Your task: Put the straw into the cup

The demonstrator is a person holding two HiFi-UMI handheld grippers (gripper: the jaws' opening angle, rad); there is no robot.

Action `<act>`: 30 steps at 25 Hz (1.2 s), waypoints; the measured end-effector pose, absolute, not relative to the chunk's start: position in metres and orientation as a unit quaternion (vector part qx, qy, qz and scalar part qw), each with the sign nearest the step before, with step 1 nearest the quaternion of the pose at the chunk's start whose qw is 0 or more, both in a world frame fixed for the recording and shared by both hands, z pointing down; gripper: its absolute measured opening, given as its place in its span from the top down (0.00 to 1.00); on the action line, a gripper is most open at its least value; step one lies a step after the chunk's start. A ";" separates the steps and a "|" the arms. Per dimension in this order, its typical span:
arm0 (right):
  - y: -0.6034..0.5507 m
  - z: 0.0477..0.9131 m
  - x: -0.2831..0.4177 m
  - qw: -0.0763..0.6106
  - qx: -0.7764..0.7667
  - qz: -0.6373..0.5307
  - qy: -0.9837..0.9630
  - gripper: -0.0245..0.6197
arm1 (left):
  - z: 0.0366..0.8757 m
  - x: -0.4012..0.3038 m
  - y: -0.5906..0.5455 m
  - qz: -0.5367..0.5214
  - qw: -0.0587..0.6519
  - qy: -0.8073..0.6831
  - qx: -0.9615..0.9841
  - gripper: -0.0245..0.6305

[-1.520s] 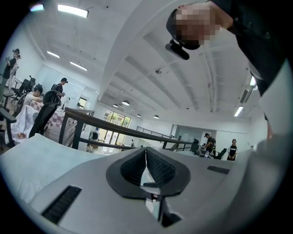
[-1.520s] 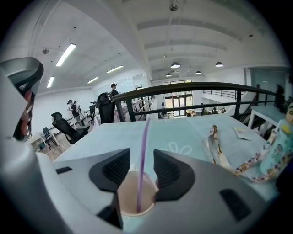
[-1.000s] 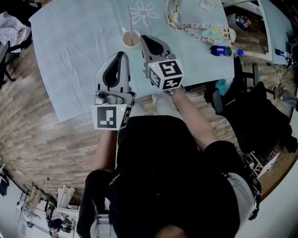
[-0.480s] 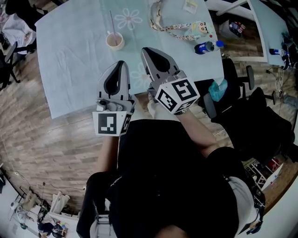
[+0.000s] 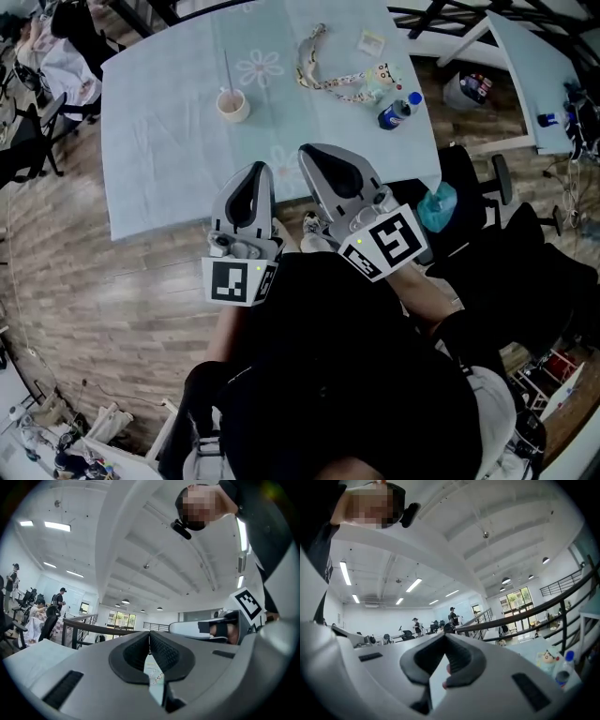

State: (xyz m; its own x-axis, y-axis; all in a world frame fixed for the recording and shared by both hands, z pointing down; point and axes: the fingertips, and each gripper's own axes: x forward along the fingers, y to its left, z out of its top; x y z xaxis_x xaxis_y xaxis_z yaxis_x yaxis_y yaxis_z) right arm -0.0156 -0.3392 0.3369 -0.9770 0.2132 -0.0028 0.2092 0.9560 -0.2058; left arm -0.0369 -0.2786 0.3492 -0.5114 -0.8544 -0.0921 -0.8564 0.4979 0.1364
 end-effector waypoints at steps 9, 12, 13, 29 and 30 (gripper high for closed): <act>-0.342 0.341 0.053 0.012 -0.149 0.100 -0.984 0.95 | 0.345 0.014 -0.277 0.090 0.016 0.865 -0.493 0.94; -0.337 0.334 0.063 -0.001 -0.160 0.084 -0.983 0.95 | 0.338 0.025 -0.281 0.093 0.019 0.859 -0.502 0.94; -0.336 0.332 0.063 -0.003 -0.161 0.080 -0.984 0.95 | 0.338 0.028 -0.282 0.090 0.018 0.858 -0.505 0.94; -0.324 0.328 0.051 -0.002 -0.197 0.078 -0.977 0.95 | 0.332 0.017 -0.249 0.139 0.023 0.888 -0.438 0.94; -0.321 0.327 0.050 -0.002 -0.199 0.077 -0.977 0.95 | 0.335 0.016 -0.246 0.138 0.019 0.890 -0.433 0.94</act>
